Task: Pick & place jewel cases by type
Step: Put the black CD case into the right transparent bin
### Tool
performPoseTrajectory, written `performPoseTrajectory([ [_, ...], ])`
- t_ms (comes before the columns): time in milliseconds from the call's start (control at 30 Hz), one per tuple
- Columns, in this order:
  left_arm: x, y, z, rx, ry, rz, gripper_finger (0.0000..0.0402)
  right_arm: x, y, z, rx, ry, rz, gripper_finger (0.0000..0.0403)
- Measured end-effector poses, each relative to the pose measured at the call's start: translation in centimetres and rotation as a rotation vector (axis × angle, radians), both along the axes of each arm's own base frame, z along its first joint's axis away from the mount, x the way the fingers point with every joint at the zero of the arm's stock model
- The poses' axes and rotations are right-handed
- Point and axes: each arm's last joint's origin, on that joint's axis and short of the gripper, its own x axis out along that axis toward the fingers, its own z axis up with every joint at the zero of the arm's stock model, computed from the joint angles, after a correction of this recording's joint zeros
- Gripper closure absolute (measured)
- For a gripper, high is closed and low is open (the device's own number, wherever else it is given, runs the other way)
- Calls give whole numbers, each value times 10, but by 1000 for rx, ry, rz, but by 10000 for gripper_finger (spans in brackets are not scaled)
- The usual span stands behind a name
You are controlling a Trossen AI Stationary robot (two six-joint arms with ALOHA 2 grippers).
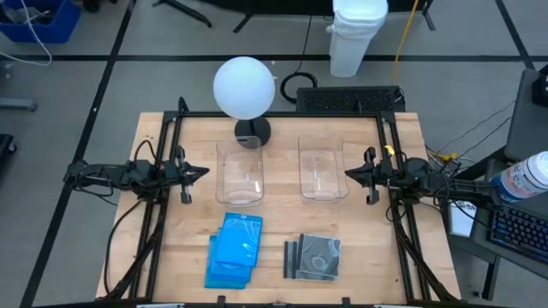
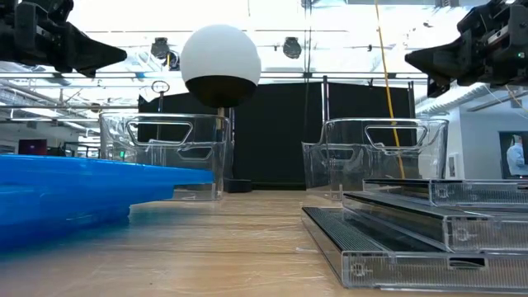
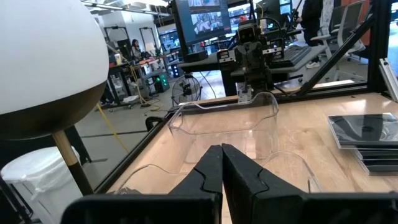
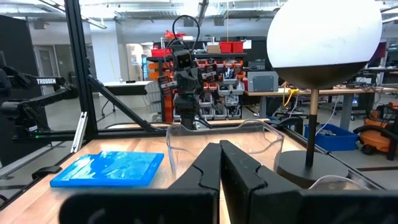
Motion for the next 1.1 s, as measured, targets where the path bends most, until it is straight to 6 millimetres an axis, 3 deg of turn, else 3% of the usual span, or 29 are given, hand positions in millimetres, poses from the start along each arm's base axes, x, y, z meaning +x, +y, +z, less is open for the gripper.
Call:
performPoseTrajectory([
  [467,0,0,0,0,0,0,392,0,0,2,-3,-23,0,403],
  [600,0,0,0,0,0,0,392,-2,0,11,-64,-95,-5,403],
  [667,0,0,0,0,0,0,392,0,1,8,-73,-33,15,400],
  [833,0,0,0,0,0,0,391,1,1,58,-131,13,-33,382],
  [900,0,0,0,0,0,0,392,9,2,71,-128,123,-29,375],
  [1100,0,0,0,0,1,-1,392,34,13,139,-119,396,-15,348],
])
